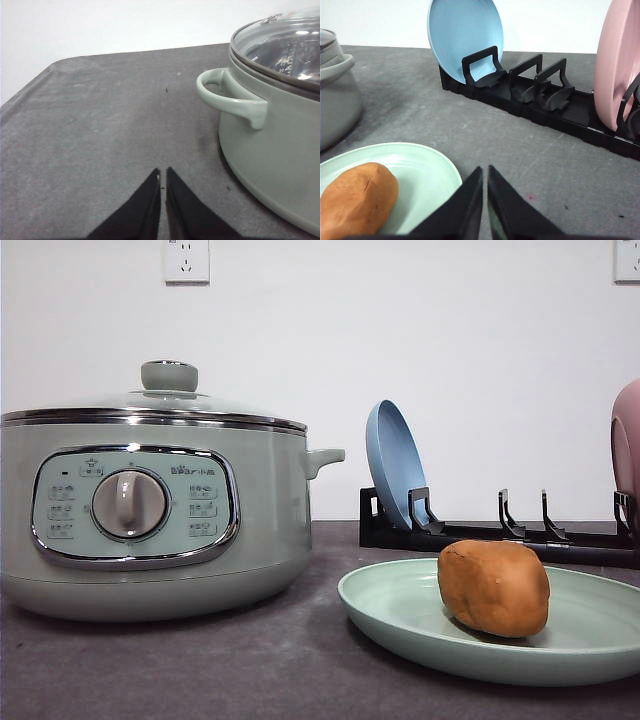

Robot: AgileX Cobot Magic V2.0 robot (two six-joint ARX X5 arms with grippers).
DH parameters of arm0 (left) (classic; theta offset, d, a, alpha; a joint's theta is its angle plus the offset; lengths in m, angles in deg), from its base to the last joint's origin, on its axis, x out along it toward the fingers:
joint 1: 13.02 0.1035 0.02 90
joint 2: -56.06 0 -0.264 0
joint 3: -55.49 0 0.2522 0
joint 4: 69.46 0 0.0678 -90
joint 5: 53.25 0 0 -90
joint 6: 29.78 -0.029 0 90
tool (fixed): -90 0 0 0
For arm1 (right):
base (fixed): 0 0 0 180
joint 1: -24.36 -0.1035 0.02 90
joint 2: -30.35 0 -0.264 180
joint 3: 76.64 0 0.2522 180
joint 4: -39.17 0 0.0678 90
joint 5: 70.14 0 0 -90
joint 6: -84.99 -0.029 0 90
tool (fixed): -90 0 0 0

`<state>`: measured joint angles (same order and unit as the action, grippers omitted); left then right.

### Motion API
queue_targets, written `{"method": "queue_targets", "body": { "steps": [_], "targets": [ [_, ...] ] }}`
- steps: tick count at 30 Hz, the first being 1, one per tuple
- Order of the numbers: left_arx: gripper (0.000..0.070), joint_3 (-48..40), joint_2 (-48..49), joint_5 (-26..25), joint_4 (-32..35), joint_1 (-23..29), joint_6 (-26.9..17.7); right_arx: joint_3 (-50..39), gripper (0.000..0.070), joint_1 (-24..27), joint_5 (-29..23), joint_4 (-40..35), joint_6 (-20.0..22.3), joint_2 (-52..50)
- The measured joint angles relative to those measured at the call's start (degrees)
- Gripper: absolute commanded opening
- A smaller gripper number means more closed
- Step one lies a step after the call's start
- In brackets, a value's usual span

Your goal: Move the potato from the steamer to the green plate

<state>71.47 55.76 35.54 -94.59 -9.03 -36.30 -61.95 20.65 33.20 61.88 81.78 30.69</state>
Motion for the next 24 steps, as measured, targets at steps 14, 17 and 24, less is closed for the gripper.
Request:
{"method": "queue_targets", "body": {
  "steps": [14,17,24],
  "targets": [
    [0.0023,0.0,0.0,0.0,0.0,0.0,0.0,0.0,0.0004,0.0,0.0,0.0,0.0,0.0],
    [0.0023,0.0,0.0,0.0,0.0,0.0,0.0,0.0,0.0004,0.0,0.0,0.0,0.0,0.0],
    [0.0023,0.0,0.0,0.0,0.0,0.0,0.0,0.0,0.0004,0.0,0.0,0.0,0.0,0.0]
  ]
}}
